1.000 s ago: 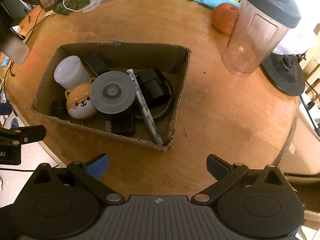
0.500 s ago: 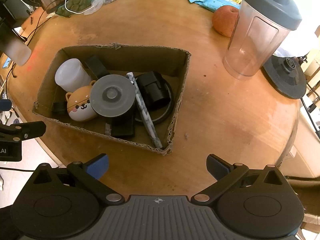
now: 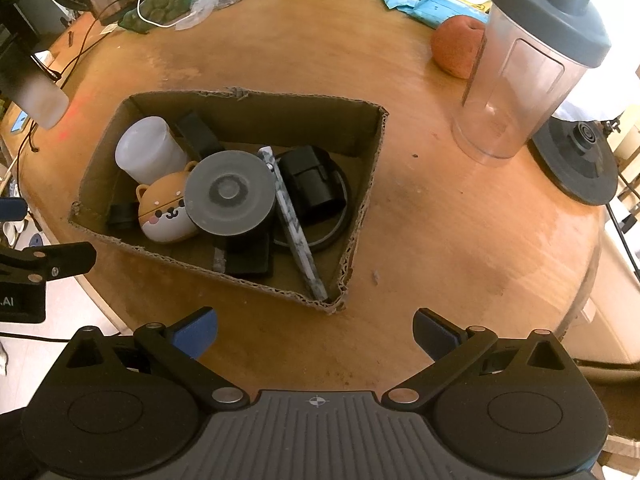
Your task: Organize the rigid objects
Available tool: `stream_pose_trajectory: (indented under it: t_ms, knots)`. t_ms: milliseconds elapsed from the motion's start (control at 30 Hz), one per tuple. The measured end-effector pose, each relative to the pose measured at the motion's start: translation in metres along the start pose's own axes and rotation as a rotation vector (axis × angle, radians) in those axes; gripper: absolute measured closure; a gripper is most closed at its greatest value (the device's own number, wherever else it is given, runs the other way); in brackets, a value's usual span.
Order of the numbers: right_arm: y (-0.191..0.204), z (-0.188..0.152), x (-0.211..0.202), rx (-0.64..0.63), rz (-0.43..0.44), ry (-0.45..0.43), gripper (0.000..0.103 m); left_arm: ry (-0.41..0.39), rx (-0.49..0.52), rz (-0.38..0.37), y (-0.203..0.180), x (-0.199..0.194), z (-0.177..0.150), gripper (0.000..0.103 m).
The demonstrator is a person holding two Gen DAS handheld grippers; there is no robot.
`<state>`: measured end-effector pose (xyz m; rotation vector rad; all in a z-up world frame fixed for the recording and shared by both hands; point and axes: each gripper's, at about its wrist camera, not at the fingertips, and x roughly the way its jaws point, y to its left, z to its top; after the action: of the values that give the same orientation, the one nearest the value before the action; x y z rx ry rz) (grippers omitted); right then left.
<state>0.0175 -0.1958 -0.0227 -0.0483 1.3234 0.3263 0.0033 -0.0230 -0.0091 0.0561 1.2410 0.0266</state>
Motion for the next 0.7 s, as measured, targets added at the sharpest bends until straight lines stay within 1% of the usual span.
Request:
stream_pose_trajectory:
  t_ms: [533,700]
  knots:
    - [-0.0024,0.0006,0.0,-0.002,-0.003,-0.003,0.0,0.012,0.012,-0.01,-0.0033,0.002,0.0008,0.0]
    - [-0.0042,0.0013,-0.0001,-0.001,-0.003,-0.002,0.0,0.014,0.001,-0.015,-0.0028,0.0025,0.001,0.0]
